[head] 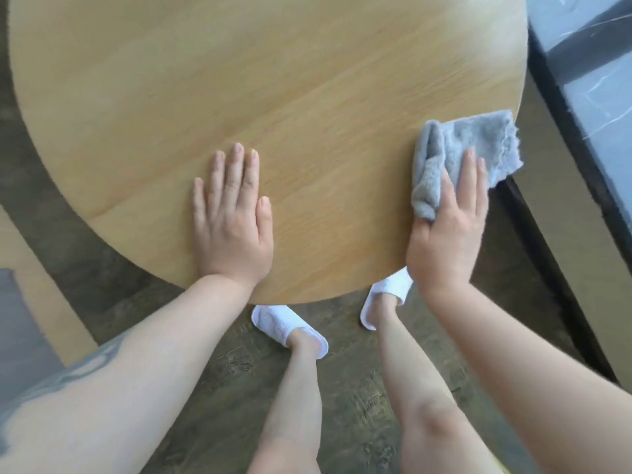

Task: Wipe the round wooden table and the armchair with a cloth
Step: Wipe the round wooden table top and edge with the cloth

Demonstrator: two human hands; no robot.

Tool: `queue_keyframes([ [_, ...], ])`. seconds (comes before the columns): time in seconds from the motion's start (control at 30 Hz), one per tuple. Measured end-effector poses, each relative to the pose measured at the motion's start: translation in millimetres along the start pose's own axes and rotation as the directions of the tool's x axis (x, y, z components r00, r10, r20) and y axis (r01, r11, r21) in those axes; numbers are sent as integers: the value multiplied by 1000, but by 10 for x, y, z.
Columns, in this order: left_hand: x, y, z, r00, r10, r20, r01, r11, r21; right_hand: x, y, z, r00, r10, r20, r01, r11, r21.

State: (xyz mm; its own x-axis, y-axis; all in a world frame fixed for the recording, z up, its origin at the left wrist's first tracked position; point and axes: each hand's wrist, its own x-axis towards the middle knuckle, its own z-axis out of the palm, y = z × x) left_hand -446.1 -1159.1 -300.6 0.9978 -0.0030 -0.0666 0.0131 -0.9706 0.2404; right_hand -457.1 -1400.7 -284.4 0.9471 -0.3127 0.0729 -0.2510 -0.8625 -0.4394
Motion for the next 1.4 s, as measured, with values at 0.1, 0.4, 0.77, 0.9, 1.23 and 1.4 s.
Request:
queue_keyframes([
  [0.1, 23, -11, 18, 1000, 4, -12, -3, 1000, 15, -471, -596, 201, 906, -377, 191, 358, 925, 129],
  [0.4, -7, -15, 58, 1000, 13, 6, -13, 1000, 18, -358, -369, 134, 999, -28, -37, 30, 999, 44],
  [0.77, 33, -32, 44, 999, 12, 29, -13, 1000, 26, -194, -599, 190, 999, 14, 29, -14, 1000, 24],
  [0.9, 25, -38, 35, 999, 16, 37, -17, 1000, 16, -634, -635, 351, 893, -355, 276, 392, 915, -94],
  [1.23, 23, -26, 40, 1000, 14, 5, -14, 1000, 13, -166, -740, 135, 979, 45, 200, -29, 996, -84],
  [1.4, 20, -23, 48, 1000, 13, 5, -13, 999, 30, -137, -243, 214, 930, -274, 247, 335, 908, -253],
])
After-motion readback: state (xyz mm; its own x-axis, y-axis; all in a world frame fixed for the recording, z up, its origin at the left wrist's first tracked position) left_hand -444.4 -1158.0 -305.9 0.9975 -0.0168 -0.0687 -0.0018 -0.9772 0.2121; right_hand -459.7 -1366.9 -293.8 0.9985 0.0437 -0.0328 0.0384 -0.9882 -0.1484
